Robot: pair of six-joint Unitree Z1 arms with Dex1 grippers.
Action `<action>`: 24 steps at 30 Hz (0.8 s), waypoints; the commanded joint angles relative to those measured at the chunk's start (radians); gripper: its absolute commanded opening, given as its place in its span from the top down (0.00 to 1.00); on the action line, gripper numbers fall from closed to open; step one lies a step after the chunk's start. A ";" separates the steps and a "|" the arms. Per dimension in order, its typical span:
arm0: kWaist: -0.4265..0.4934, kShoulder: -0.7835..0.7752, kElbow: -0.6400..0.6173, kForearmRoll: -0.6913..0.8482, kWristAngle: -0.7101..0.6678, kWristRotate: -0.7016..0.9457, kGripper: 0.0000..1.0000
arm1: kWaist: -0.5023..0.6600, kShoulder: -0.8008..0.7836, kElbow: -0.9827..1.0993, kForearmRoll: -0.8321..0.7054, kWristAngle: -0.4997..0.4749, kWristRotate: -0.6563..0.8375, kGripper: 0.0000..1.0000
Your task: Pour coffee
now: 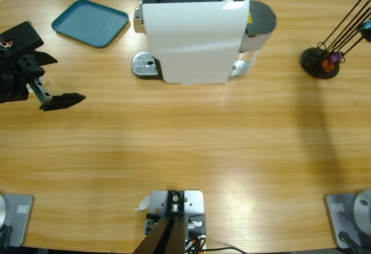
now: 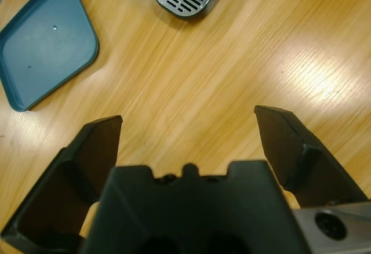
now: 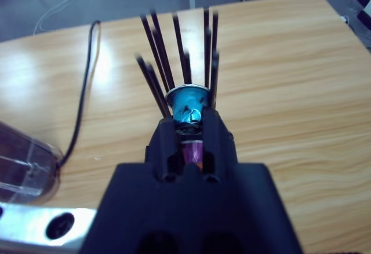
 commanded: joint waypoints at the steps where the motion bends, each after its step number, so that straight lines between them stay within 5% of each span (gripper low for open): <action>1: -0.015 0.039 0.024 -0.010 0.014 -0.018 0.00 | -0.006 -0.058 -0.076 0.092 -0.018 -0.008 1.00; 9: -0.015 0.041 0.022 -0.015 0.014 -0.020 0.00 | 0.005 -0.114 -0.134 0.178 -0.040 -0.011 1.00; 16: -0.015 0.040 0.022 -0.023 0.013 -0.020 0.00 | 0.129 -0.229 -0.210 0.301 -0.039 -0.066 1.00; 24: -0.038 0.007 0.027 -0.022 0.013 -0.022 0.00 | 0.345 -0.274 -0.218 0.384 0.332 -0.252 1.00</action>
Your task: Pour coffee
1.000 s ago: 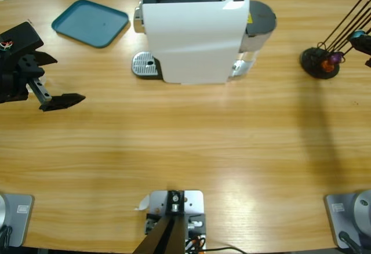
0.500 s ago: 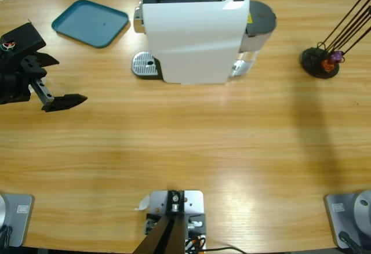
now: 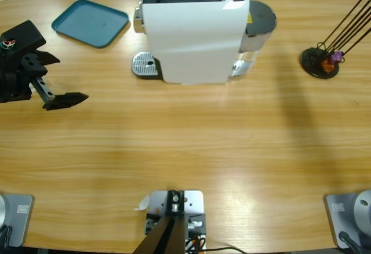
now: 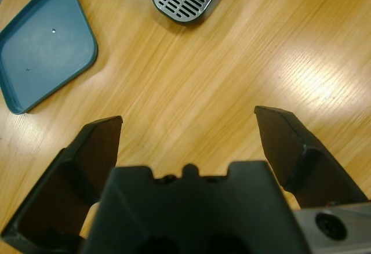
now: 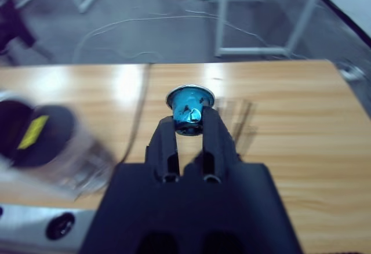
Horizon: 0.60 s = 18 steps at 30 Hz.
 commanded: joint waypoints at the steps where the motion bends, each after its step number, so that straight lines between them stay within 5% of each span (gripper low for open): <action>1: -0.033 -0.004 0.028 -0.010 0.013 -0.011 0.00 | 0.171 -0.056 -0.011 0.092 0.336 -0.168 1.00; 4: -0.035 -0.029 0.028 -0.010 0.015 -0.012 0.00 | 0.221 -0.038 -0.067 0.140 0.427 -0.186 1.00; 12: -0.035 -0.088 0.049 -0.009 0.016 -0.020 0.00 | 0.474 0.180 -0.284 0.230 0.432 -0.255 1.00; 18: -0.035 -0.126 0.050 -0.007 0.030 -0.032 0.00 | 0.531 0.373 -0.505 0.384 0.486 -0.438 1.00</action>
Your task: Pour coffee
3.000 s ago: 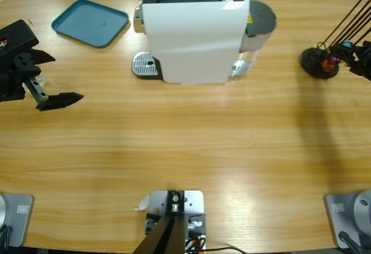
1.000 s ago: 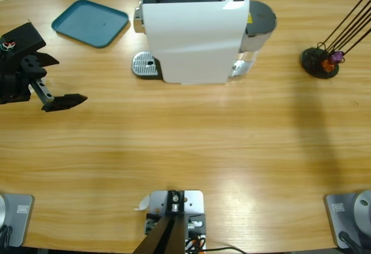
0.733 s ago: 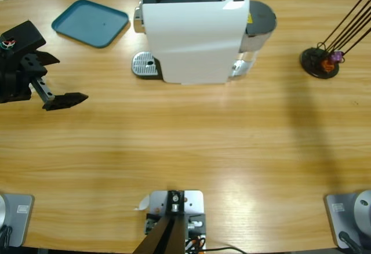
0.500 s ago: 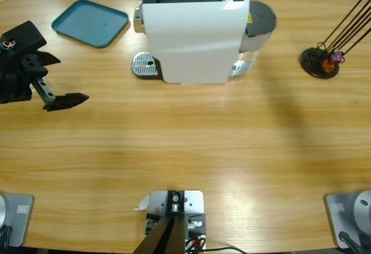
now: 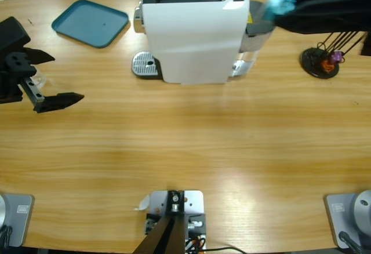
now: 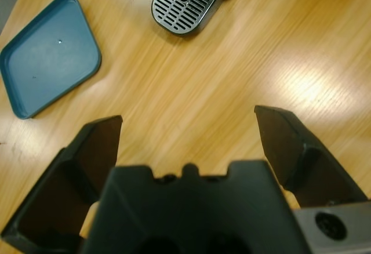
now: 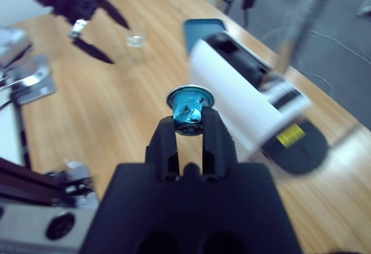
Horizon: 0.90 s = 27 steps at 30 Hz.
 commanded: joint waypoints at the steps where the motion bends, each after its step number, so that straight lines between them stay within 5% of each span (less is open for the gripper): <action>1: -0.010 -0.065 0.039 -0.005 0.034 -0.019 0.00 | 0.070 0.276 -0.256 0.208 0.088 -0.241 1.00; 13: -0.010 -0.035 0.035 -0.010 0.046 -0.048 0.00 | 0.070 0.647 -0.781 0.548 0.030 -0.434 1.00; 27: -0.010 -0.016 0.053 -0.042 0.040 -0.051 0.00 | 0.068 0.766 -0.883 0.502 -0.183 -0.427 1.00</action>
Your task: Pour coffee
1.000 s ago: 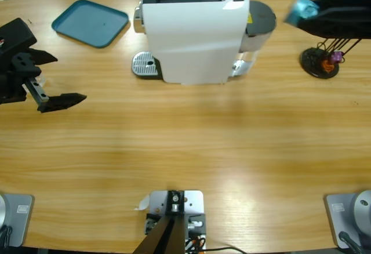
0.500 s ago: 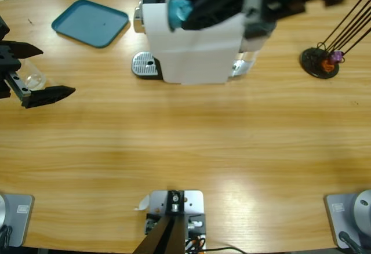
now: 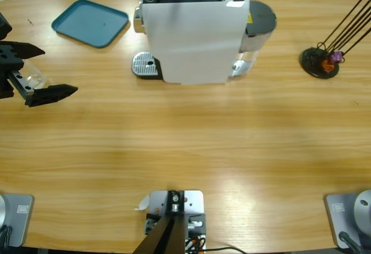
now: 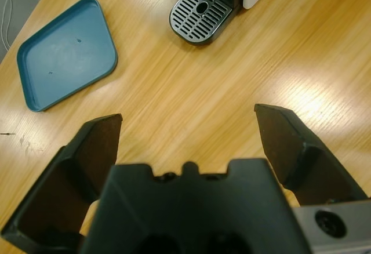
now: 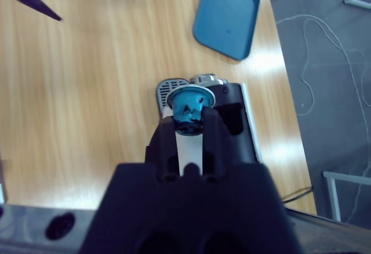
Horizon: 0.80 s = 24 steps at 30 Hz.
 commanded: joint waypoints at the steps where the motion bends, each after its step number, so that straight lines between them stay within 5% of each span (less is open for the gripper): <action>1: -0.010 0.023 0.042 -0.018 0.006 -0.011 0.00 | 0.006 0.121 -0.055 -0.029 -0.072 -0.001 1.00; 24: -0.010 0.013 0.107 -0.066 0.006 -0.038 0.00 | -0.043 0.155 -0.010 -0.061 -0.101 0.015 1.00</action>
